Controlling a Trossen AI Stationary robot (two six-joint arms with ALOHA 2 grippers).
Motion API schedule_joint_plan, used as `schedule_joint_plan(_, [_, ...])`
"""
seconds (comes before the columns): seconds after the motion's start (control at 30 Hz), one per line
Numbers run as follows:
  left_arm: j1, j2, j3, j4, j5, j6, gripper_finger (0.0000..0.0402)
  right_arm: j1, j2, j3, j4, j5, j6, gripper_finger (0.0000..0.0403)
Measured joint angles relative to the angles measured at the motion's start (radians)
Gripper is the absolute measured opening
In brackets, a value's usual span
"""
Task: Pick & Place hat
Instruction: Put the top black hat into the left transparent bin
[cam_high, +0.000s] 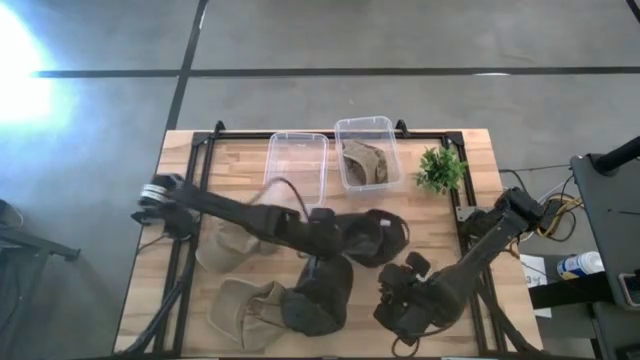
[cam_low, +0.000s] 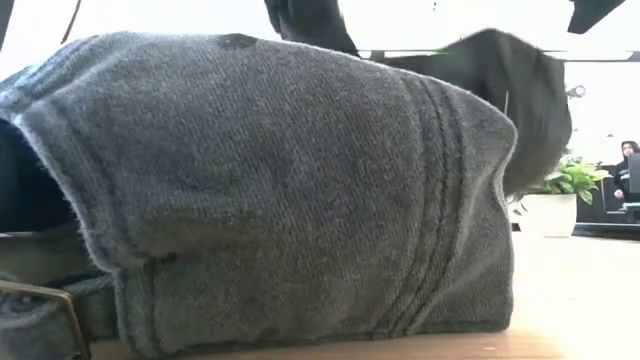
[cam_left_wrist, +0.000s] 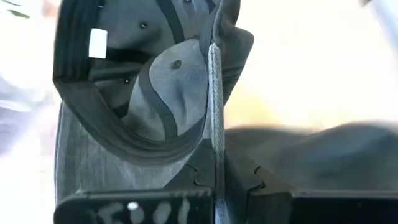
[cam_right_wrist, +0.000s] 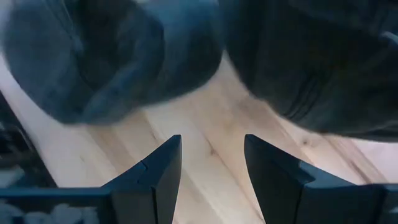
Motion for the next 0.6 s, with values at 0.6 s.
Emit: schedule_joint_plan(0.6, [0.277,-0.591,-0.044,-0.212,-0.062,-0.745,0.0007,-0.049,-0.123,0.000,-0.042,0.319,0.163,0.0169])
